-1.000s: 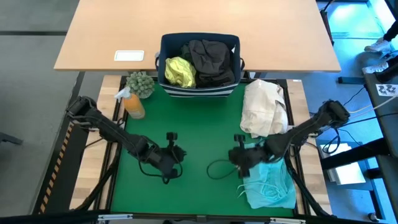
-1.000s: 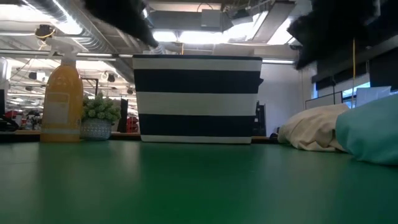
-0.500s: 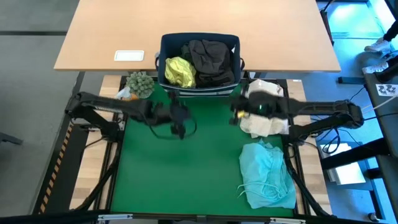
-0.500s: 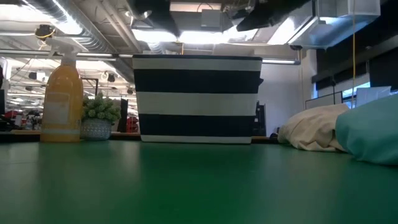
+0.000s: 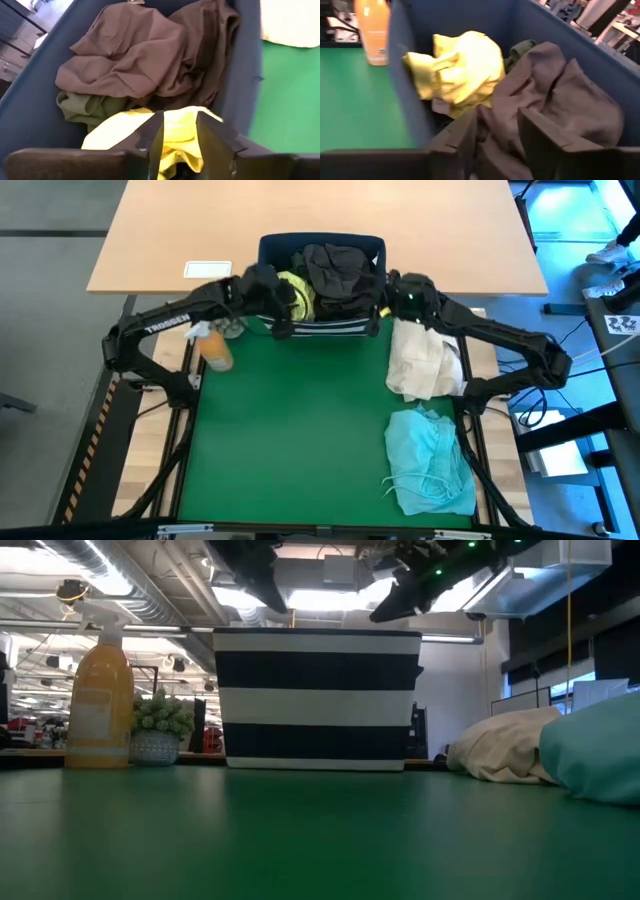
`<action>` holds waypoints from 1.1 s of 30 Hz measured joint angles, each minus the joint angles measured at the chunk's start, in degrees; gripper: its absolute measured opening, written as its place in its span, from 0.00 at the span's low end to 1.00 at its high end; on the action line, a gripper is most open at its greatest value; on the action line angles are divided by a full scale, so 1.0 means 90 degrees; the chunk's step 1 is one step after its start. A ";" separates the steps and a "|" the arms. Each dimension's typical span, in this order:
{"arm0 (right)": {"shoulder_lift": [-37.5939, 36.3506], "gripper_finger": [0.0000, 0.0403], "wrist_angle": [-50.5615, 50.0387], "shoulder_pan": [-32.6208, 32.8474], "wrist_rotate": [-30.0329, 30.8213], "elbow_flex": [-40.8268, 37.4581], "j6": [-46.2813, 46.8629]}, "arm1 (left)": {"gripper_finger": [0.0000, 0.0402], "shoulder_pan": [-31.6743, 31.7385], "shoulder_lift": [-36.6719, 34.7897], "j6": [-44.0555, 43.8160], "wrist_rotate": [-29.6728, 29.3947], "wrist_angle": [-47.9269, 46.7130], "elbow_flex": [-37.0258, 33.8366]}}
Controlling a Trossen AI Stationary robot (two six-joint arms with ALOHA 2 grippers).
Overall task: Fold laundry
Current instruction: Fold the black shorts
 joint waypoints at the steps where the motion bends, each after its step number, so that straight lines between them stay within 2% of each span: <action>1: 0.0148 0.43 -0.0150 -0.0056 0.0000 0.0213 -0.0009 | 0.30 0.0089 0.0025 0.0000 0.0075 0.0035 0.0000; 8: 0.1654 0.57 -0.1648 -0.0430 0.0297 0.1979 -0.0173 | 0.33 0.0260 0.0257 -0.0024 0.0408 0.0065 0.0002; 12: 0.2383 0.60 -0.2313 -0.0539 0.0345 0.2769 -0.0928 | 0.33 0.0201 0.0329 -0.0028 0.0391 0.0044 0.0002; 15: 0.2651 0.61 -0.2481 -0.0523 0.0456 0.2968 -0.2022 | 0.33 0.0103 0.0328 -0.0070 0.0383 0.0047 0.0002; 17: 0.2742 0.61 -0.2474 -0.0512 0.0649 0.2991 -0.2401 | 0.33 0.0012 0.0327 -0.0070 0.0385 0.0043 0.0001; 26: 0.3201 0.61 -0.2274 -0.0786 0.1011 0.2994 -0.2481 | 0.33 -0.0283 0.0326 -0.0019 0.0385 0.0040 0.0000; 28: 0.3289 0.59 -0.2247 -0.0831 0.1012 0.2994 -0.2480 | 0.33 -0.0292 0.0326 -0.0019 0.0385 0.0025 0.0000; 30: 0.3342 0.53 -0.2267 -0.0857 0.1012 0.2994 -0.2481 | 0.33 -0.0292 0.0326 -0.0019 0.0385 -0.0002 0.0000; 33: 0.3348 0.34 -0.2182 -0.0855 0.1022 0.2995 -0.2484 | 0.33 -0.0290 0.0326 -0.0019 0.0384 -0.0028 0.0000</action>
